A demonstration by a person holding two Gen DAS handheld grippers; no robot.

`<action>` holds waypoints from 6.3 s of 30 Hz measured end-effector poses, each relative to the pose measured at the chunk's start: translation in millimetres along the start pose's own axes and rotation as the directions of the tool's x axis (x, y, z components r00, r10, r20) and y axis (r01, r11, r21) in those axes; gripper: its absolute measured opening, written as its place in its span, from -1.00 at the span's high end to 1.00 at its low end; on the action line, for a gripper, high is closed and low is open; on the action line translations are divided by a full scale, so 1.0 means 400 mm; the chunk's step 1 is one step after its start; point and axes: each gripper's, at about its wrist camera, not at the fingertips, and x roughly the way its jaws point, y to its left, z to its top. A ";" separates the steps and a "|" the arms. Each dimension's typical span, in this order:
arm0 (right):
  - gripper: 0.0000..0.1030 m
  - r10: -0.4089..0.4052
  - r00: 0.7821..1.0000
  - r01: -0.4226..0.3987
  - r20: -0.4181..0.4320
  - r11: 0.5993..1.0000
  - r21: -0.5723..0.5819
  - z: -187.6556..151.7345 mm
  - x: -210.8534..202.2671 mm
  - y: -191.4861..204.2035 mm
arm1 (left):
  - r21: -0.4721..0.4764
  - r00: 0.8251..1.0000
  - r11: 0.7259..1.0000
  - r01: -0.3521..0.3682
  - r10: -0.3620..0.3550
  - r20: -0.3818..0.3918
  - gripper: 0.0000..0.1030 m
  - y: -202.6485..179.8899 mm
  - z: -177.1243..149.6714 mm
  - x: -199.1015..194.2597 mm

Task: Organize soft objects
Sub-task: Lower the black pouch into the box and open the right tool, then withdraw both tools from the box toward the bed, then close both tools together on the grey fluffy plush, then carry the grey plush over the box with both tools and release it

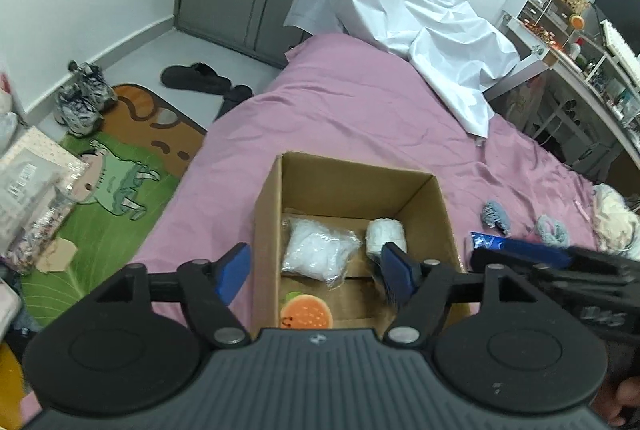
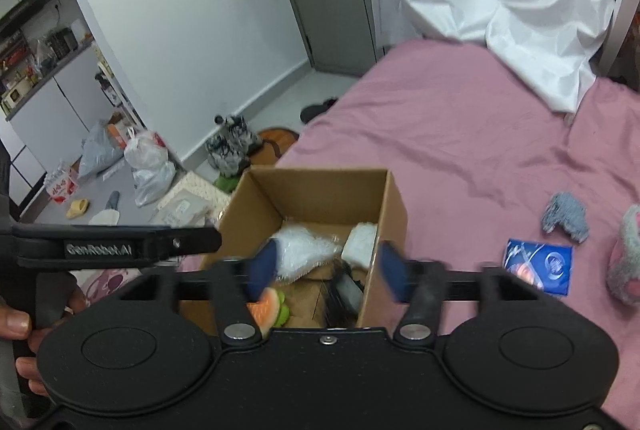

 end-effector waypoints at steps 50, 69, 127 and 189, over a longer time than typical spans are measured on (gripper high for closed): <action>-1.00 -0.214 0.974 0.189 0.071 0.946 0.262 -0.079 -0.245 -0.464 | 0.175 0.995 0.980 0.095 -0.090 -0.035 -0.73 -0.418 0.034 0.064; -0.80 -0.239 0.969 0.203 0.054 0.906 0.371 -0.074 -0.223 -0.593 | 0.205 0.982 0.964 0.172 -0.151 -0.111 -0.72 -0.562 0.056 0.198; 0.78 -0.176 0.984 0.168 -0.028 0.860 0.483 -0.052 -0.140 -0.623 | 0.188 0.913 0.917 0.353 -0.294 -0.282 0.74 -0.715 0.033 0.354; 0.76 0.106 0.992 -0.120 0.070 0.962 0.244 -0.035 -0.088 -0.060 | 0.058 0.986 0.985 0.162 -0.159 -0.046 0.79 -0.135 -0.004 -0.045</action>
